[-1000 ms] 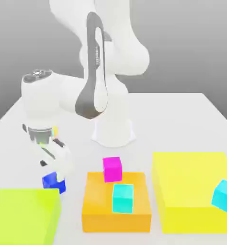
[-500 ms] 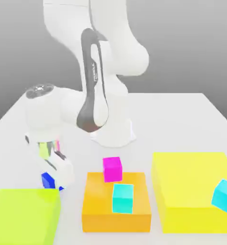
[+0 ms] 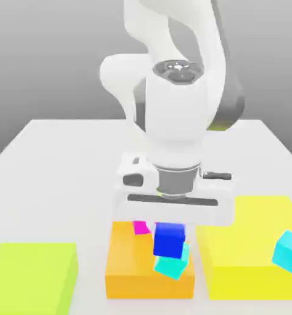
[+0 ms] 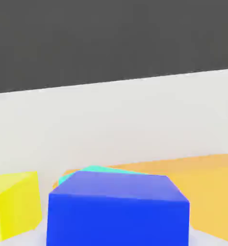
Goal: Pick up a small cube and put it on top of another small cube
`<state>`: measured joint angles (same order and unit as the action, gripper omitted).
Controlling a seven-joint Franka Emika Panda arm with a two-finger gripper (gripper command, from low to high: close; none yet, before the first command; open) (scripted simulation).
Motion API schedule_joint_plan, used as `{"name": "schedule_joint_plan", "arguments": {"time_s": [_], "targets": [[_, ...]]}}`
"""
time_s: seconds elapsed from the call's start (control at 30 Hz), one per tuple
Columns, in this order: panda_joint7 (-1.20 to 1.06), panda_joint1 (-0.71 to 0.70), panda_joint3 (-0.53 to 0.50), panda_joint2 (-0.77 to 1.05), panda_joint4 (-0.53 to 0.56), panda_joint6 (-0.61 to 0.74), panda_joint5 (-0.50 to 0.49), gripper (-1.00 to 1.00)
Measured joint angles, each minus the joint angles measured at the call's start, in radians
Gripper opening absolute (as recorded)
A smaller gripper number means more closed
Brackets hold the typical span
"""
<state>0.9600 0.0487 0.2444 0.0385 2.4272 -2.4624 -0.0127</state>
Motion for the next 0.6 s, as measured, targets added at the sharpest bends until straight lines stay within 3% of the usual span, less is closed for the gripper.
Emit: {"name": "schedule_joint_plan", "arguments": {"time_s": [0.13,0.23,0.27,0.47,0.6], "targets": [[-0.036,0.155,0.078,0.018,-0.131,0.113,-0.008,-1.00],[-0.014,0.165,0.072,0.098,-0.129,0.035,-0.049,-1.00],[-0.006,0.168,0.069,0.121,-0.123,0.007,-0.061,1.00],[0.000,0.172,0.065,0.133,-0.120,-0.006,-0.070,1.00],[-0.032,0.170,0.071,0.043,-0.149,0.107,-0.025,1.00]]}}
